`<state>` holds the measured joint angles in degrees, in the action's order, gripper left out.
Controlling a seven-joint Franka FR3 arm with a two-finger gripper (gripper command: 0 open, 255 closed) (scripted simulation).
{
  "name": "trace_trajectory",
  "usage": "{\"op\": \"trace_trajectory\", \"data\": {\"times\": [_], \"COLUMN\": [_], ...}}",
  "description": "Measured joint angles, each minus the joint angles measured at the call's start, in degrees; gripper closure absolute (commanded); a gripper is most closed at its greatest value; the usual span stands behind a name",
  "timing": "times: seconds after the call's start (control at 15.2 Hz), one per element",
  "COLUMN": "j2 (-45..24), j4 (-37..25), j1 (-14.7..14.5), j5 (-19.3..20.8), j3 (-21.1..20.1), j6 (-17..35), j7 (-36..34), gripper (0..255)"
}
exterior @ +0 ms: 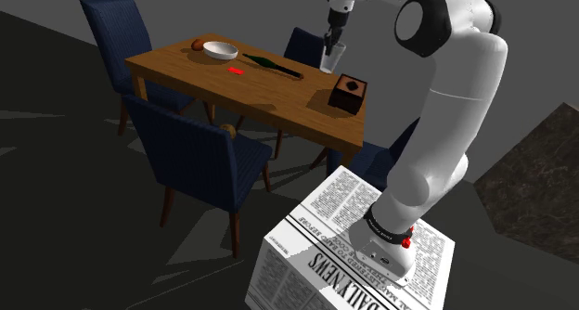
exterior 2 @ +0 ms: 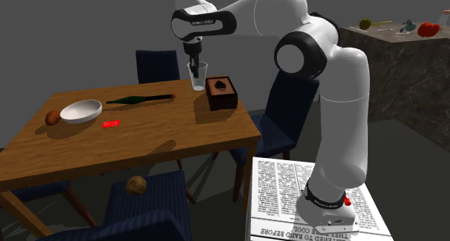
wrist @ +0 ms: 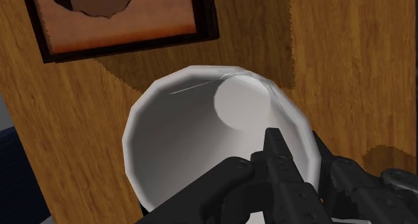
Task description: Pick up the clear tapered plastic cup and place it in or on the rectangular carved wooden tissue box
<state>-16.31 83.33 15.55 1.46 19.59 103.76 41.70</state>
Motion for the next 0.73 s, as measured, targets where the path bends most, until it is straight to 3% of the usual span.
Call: {"op": "trace_trajectory", "data": {"times": [0.46, 0.73], "j2": [-5.56, -11.66], "j4": [-8.84, -19.51], "j1": [7.31, 13.12], "j5": [-3.46, -6.43], "j3": [2.22, 2.93], "j6": [-2.84, -7.24], "j7": [9.20, 14.57], "gripper": [255, 255]}}
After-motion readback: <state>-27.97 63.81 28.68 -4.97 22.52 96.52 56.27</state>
